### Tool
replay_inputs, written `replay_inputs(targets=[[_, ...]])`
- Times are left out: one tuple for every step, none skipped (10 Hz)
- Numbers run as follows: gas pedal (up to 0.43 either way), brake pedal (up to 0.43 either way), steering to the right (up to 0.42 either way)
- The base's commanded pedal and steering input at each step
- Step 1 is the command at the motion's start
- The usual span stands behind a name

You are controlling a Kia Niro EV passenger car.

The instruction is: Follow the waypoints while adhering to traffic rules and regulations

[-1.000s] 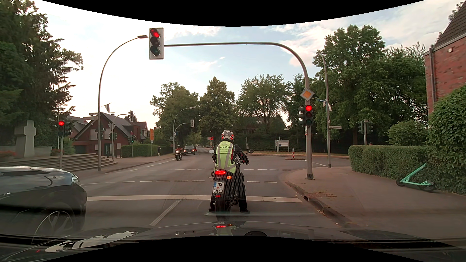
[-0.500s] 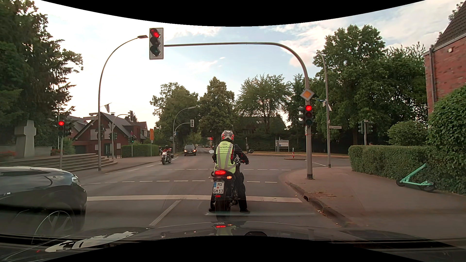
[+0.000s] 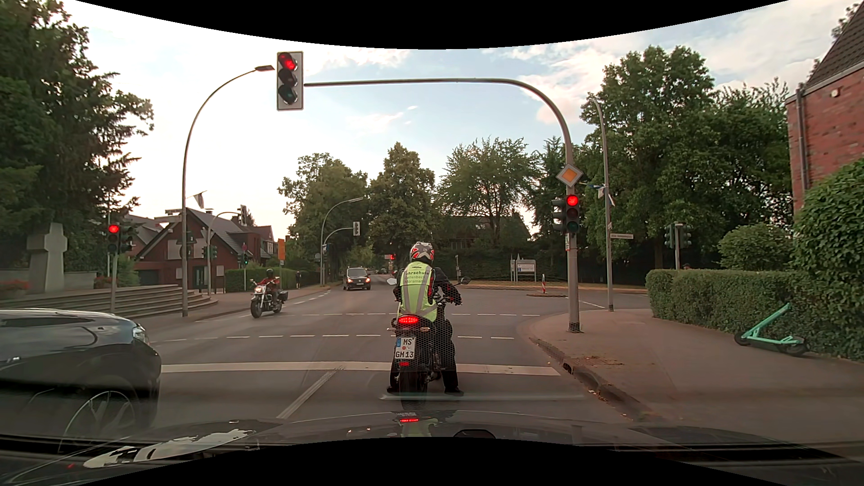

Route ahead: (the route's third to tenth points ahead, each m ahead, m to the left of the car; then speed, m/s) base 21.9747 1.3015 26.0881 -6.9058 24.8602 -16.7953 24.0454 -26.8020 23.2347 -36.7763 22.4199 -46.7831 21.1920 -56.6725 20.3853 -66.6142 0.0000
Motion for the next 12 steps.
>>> replay_inputs(targets=[[0.0,0.0,-0.016],[0.0,0.0,-0.016],[0.0,0.0,-0.016],[0.0,0.0,-0.016],[0.0,0.0,-0.016],[0.0,0.0,-0.016],[0.0,0.0,-0.016],[0.0,0.0,-0.016],[0.0,0.0,-0.016],[0.0,0.0,-0.016],[0.0,0.0,-0.016],[0.0,0.0,-0.016]])
